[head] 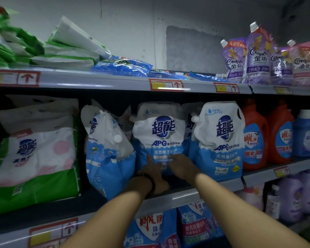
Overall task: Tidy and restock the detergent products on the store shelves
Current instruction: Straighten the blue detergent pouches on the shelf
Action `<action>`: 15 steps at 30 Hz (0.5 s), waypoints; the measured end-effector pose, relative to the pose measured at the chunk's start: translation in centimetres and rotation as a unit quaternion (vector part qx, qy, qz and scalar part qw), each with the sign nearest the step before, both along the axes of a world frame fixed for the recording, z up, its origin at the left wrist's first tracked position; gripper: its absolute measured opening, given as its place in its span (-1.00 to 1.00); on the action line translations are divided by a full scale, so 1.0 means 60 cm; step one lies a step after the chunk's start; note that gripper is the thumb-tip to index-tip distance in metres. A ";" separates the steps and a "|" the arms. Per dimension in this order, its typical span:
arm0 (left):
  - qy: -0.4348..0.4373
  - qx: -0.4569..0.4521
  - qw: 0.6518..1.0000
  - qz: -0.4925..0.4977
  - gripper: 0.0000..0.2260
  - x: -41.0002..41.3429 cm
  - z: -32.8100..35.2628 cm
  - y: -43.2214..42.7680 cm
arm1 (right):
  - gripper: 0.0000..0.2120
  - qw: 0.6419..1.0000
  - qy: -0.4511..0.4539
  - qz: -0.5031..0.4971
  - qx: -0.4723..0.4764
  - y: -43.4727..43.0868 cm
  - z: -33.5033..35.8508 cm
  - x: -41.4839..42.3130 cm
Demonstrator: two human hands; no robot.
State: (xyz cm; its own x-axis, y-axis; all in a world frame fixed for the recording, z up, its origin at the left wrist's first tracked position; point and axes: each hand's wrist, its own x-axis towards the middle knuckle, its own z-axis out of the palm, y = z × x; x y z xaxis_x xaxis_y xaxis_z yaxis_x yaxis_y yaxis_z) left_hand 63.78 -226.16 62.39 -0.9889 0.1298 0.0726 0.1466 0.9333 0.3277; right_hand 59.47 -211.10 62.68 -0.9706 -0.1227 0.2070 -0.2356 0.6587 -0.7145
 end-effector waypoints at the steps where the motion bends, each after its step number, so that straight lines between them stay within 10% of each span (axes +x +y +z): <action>1: 0.034 0.017 0.999 -0.013 -0.16 0.018 0.005 -0.004 | -0.74 0.999 0.036 -0.029 -0.003 -0.011 0.003 0.011; 9: 0.279 0.098 0.955 0.026 -0.94 0.171 -0.004 -0.091 | -0.58 0.987 0.145 0.006 -0.064 -0.139 0.065 0.141; 15: 0.336 0.064 0.929 0.142 -0.67 0.210 -0.029 -0.146 | -0.17 0.987 0.159 0.004 0.029 -0.222 0.115 0.203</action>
